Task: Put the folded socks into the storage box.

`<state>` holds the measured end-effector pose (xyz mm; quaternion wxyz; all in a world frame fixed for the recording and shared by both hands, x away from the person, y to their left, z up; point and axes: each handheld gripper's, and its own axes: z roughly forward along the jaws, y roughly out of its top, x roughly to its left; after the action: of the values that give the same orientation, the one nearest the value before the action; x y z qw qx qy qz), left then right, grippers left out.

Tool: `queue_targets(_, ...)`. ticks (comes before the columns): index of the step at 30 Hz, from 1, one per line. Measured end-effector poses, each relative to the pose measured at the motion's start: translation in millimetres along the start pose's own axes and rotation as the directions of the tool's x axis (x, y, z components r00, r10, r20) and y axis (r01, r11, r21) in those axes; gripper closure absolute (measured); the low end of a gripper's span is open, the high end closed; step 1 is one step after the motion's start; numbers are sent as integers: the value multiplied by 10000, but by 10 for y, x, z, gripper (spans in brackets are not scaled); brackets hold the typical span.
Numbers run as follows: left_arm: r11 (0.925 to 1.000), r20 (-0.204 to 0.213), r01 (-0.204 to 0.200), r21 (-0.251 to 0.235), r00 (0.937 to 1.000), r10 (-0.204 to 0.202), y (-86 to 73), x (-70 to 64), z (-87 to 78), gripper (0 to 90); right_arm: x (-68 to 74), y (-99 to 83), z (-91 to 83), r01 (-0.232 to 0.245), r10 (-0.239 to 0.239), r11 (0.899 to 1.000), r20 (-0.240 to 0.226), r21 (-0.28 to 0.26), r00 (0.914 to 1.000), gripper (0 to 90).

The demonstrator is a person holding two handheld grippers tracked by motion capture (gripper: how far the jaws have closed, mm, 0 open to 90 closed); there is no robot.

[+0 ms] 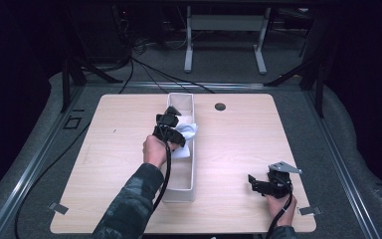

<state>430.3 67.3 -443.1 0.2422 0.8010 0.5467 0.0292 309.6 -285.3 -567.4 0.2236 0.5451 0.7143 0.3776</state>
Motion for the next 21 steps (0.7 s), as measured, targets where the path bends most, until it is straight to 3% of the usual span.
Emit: queue_targets(21,9959,-587,-90,903,9982,143,-52,-40,238,702,-1,0,0,8,-8,10000,-11,0,10000,96)
